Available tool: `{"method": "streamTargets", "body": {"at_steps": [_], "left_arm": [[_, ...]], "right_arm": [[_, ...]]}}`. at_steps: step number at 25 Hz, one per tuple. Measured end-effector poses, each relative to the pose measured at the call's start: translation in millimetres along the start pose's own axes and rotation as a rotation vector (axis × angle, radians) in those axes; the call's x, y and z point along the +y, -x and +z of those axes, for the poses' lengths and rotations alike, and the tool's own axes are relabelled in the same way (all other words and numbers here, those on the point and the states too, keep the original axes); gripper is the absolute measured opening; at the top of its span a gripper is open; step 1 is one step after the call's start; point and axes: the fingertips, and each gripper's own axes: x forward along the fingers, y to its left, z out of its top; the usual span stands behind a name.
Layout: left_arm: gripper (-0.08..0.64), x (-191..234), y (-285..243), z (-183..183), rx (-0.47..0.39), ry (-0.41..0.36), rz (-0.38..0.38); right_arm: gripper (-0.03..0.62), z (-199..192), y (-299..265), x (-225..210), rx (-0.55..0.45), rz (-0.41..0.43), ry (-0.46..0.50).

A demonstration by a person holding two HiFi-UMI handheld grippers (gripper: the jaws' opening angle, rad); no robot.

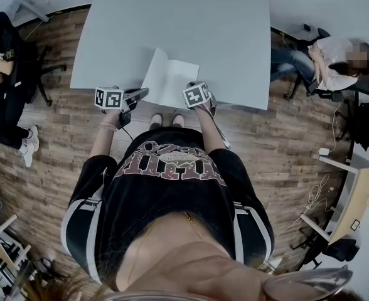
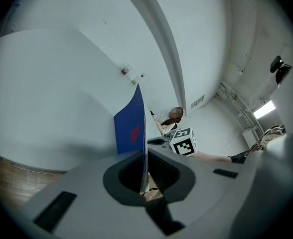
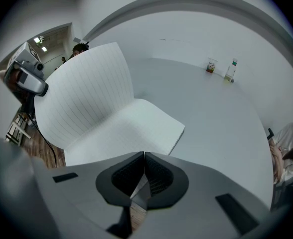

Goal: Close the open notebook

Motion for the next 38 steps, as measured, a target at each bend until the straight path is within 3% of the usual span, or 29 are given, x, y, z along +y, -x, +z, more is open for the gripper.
{"method": "streamTargets", "body": {"at_steps": [38], "left_arm": [[0.052,-22,-52,-19,0.07,-0.002,-0.086]], "right_arm": [[0.02,-4,3,-3,-0.017,0.01,-0.002]]}}
